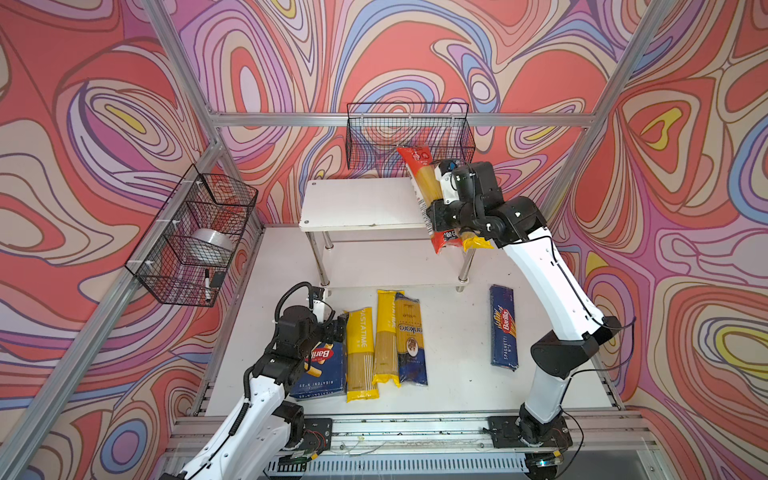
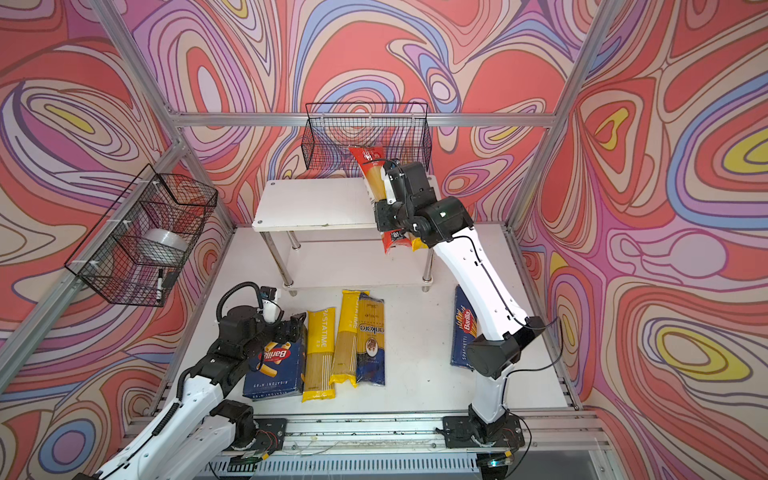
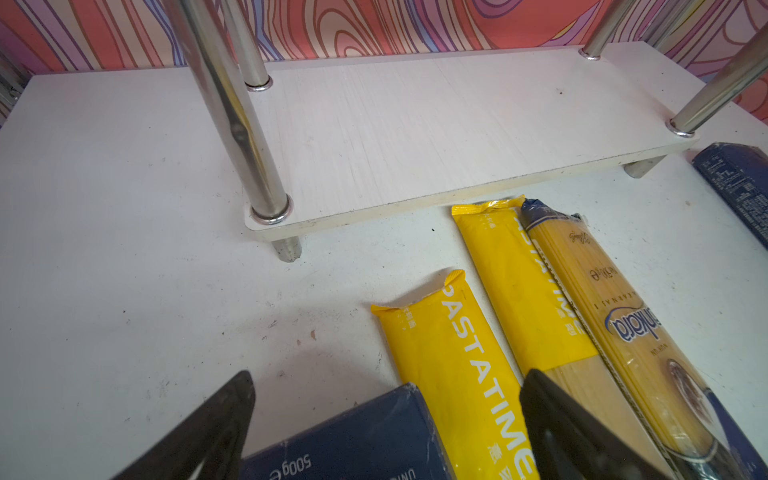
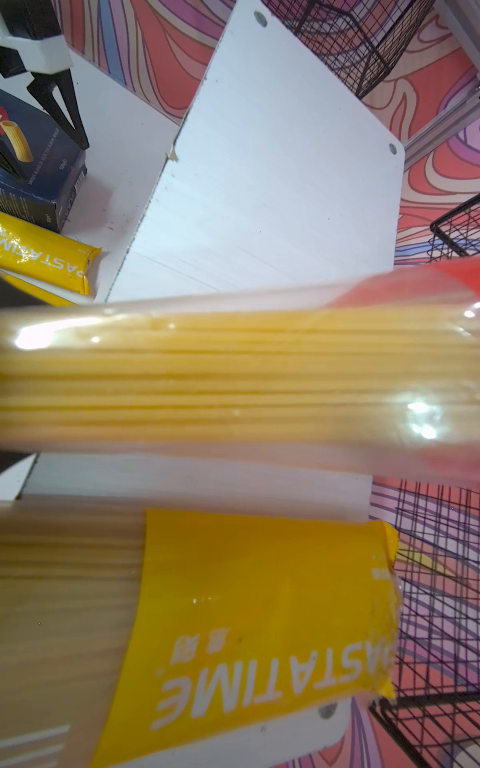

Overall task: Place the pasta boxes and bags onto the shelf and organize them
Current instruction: 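Lower the red bag onto the shelf top beside the yellow bag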

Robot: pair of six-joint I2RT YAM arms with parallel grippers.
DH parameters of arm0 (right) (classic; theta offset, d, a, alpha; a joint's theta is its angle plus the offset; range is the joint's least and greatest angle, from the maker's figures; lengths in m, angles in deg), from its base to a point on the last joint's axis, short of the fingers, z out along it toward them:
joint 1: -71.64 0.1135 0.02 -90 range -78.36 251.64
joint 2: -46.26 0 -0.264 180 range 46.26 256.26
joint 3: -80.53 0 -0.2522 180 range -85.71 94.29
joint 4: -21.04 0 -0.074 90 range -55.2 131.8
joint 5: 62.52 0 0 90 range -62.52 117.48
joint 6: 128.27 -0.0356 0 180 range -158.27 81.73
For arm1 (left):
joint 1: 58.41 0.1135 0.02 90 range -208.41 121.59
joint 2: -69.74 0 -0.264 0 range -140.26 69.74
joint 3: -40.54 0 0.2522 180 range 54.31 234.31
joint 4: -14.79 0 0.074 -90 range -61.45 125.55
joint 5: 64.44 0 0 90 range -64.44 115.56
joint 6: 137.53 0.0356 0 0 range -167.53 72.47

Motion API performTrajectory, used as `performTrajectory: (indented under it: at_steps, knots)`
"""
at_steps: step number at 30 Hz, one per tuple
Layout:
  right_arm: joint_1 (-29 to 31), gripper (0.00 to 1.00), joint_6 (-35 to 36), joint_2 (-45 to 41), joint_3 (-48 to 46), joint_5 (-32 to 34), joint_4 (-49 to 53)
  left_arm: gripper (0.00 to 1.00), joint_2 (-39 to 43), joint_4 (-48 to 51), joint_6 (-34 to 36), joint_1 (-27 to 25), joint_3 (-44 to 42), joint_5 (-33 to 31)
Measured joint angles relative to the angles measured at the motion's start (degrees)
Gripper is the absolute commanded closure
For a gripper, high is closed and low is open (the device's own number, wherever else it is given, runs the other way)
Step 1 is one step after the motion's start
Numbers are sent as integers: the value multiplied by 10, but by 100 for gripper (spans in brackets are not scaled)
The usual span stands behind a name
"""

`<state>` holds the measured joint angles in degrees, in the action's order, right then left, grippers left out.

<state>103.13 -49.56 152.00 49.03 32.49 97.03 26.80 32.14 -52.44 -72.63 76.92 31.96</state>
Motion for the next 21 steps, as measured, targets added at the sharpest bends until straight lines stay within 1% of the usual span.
performTrajectory:
  at_steps: [6, 11, 18, 21]
  knots:
    - [-7, 96, -7, 2, -5, 5, -17, 0, 10, 0, 0, 0, 0, 0]
    - [-10, 92, -14, 2, -12, 7, -40, 0, 8, 0, 0, 0, 0, 0]
    - [-21, 89, -27, 2, -18, 6, -57, 0, 8, 0, 0, 0, 0, 0]
    - [-26, 84, -32, 2, -23, 3, -67, 0, 8, 0, 0, 0, 0, 0]
